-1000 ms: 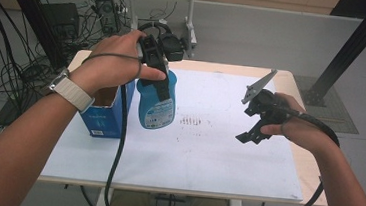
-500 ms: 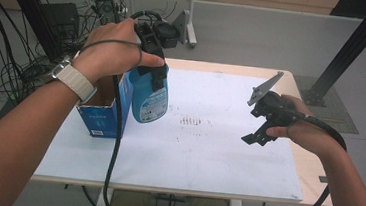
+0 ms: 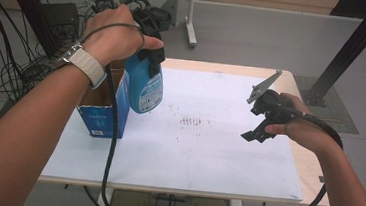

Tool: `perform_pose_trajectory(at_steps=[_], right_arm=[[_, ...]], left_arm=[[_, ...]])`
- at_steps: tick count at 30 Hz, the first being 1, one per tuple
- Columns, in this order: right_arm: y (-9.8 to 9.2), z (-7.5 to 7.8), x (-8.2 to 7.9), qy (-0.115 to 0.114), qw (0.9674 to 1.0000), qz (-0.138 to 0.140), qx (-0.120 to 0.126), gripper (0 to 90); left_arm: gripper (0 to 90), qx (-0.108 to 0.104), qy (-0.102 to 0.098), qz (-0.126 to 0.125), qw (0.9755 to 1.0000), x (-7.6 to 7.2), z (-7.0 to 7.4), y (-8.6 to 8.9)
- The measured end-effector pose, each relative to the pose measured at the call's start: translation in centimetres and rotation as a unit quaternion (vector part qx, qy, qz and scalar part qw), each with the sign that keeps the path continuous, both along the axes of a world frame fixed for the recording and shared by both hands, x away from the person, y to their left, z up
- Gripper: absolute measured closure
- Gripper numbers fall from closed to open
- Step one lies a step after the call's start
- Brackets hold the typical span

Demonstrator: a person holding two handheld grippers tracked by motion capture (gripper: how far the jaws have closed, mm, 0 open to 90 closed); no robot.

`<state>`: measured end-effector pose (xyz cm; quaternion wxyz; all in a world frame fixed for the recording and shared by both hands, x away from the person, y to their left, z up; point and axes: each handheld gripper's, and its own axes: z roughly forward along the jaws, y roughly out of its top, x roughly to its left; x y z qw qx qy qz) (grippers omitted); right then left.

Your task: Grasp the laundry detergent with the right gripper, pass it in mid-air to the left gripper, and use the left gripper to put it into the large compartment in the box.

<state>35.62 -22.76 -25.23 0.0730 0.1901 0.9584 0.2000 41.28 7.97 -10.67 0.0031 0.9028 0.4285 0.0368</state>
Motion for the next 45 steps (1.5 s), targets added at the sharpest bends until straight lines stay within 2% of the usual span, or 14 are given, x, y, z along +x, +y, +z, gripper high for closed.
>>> perform_pose_trajectory(at_steps=[4,7,10,15,19,22,25,36,45], right_arm=[[-0.1,0.0,0.3,-0.002,1.0000,0.002,-0.001,9.2],[-0.3,0.2,0.5,-0.004,1.0000,0.000,-0.002,9.2],[-0.5,0.4,0.6,-0.007,1.0000,0.001,-0.001,9.2],[-0.8,0.4,0.8,-0.007,1.0000,0.001,-0.003,9.2],[-0.9,0.3,1.0,-0.007,1.0000,0.001,-0.003,9.2],[-0.8,0.3,1.1,-0.006,1.0000,0.004,-0.007,9.2],[-0.6,0.4,1.1,-0.003,0.9998,0.011,-0.014,9.2],[-0.7,0.7,1.1,-0.003,0.9995,0.016,-0.025,9.5],[-0.8,0.6,1.2,-0.002,0.9995,0.016,-0.026,9.6]], left_arm=[[37.2,0.003,-0.001,0.021,0.9998,0.4,0.4,0.1],[37.2,-0.002,-0.003,0.037,0.9993,0.7,0.7,0.3],[37.2,-0.004,-0.004,0.057,0.9983,1.0,1.0,0.5],[37.2,0.002,-0.003,0.077,0.9970,1.4,1.6,0.8],[37.2,0.002,-0.002,0.105,0.9945,1.8,2.0,1.4],[37.2,0.007,-0.004,0.117,0.9931,1.9,2.5,1.6],[37.2,0.003,-0.009,0.132,0.9912,2.0,3.2,2.2],[37.2,-0.004,-0.018,0.166,0.9859,2.0,5.0,4.0],[37.2,-0.003,-0.021,0.200,0.9795,2.0,5.7,5.5]])
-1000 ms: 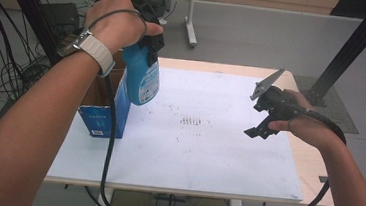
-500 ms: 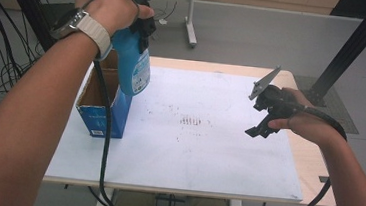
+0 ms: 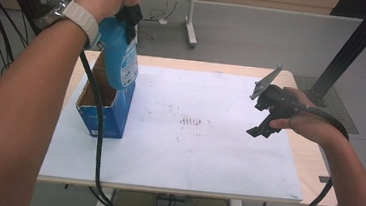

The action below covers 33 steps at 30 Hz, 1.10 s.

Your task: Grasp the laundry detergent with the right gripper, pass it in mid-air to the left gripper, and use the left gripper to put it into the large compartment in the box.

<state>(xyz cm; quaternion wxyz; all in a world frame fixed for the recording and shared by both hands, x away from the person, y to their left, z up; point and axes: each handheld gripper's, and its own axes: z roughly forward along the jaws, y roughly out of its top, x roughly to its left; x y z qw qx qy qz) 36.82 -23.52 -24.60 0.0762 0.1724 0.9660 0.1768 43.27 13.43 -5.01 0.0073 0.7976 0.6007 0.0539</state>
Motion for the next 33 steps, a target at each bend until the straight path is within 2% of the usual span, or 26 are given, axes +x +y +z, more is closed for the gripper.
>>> perform_pose_trajectory(at_steps=[12,25,33], right_arm=[[-0.2,-0.4,0.3,0.003,1.0000,-0.003,0.001,9.6],[-0.1,-0.5,0.4,0.006,1.0000,-0.004,0.003,9.6],[-0.4,-0.6,0.5,0.006,0.9999,-0.009,0.005,9.6]], left_arm=[[37.2,0.000,-0.004,0.038,0.9993,0.3,0.0,2.1],[37.2,0.002,-0.011,0.060,0.9981,0.6,0.0,3.7],[37.2,0.008,-0.012,0.066,0.9977,1.1,-0.8,4.6]])
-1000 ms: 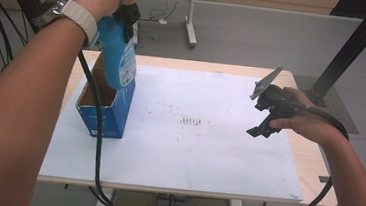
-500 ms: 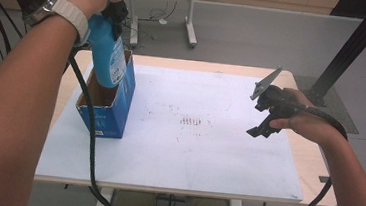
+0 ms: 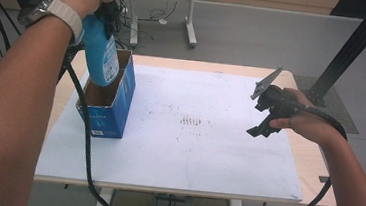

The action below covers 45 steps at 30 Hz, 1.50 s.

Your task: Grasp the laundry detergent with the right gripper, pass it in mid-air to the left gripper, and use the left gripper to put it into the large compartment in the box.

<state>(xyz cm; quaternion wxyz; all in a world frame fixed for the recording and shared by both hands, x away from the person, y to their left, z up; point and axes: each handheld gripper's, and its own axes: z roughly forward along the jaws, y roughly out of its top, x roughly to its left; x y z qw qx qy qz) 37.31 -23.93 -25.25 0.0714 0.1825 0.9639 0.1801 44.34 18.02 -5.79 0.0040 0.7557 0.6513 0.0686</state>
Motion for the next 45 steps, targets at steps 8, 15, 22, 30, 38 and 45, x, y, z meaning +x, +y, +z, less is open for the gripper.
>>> perform_pose_trajectory(at_steps=[8,15,22,30,38,45], right_arm=[[-0.1,-0.3,0.1,0.003,1.0000,-0.002,0.001,9.6],[0.0,-0.7,0.3,0.006,1.0000,-0.001,0.000,9.5],[0.2,-0.9,0.5,0.009,1.0000,-0.002,0.001,9.5],[0.1,-1.1,0.5,0.011,0.9999,-0.003,0.001,9.5],[0.0,-1.5,0.5,0.014,0.9999,-0.005,0.002,9.5],[-0.1,-1.5,0.5,0.015,0.9999,-0.006,0.002,9.6]], left_arm=[[37.2,0.005,0.003,0.002,1.0000,0.5,-1.2,0.8],[37.2,0.003,0.000,0.005,1.0000,0.8,-2.5,1.5],[37.2,0.003,0.001,0.009,1.0000,1.1,-3.9,2.2],[37.2,0.002,-0.001,0.007,1.0000,1.4,-4.9,2.7],[37.3,0.003,-0.004,0.005,1.0000,1.6,-5.8,2.7],[37.2,-0.001,-0.001,0.004,1.0000,1.7,-6.8,2.8]])
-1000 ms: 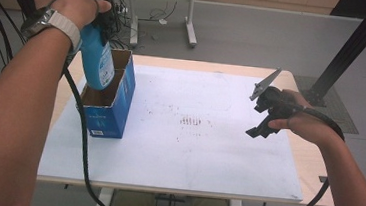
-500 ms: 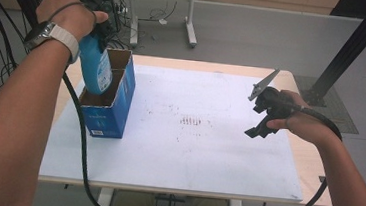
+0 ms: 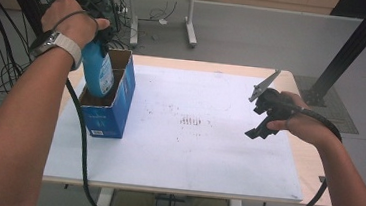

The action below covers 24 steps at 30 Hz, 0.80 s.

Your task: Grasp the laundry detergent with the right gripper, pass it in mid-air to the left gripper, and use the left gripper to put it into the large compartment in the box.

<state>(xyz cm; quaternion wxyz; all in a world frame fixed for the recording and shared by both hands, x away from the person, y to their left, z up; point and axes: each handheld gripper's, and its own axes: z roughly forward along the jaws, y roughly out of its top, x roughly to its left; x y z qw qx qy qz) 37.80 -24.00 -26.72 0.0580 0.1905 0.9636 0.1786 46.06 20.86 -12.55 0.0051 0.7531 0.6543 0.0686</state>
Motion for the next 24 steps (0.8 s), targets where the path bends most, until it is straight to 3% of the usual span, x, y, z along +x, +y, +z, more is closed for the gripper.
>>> perform_pose_trajectory(at_steps=[7,24], right_arm=[[0.0,-0.2,0.0,0.002,1.0000,-0.001,0.002,9.5],[-0.5,-0.4,-0.1,-0.001,0.9999,-0.010,0.002,9.5]], left_arm=[[37.3,0.002,0.005,-0.002,1.0000,0.2,-1.1,0.1],[37.3,-0.003,-0.008,-0.005,1.0000,0.5,-4.0,0.2]])
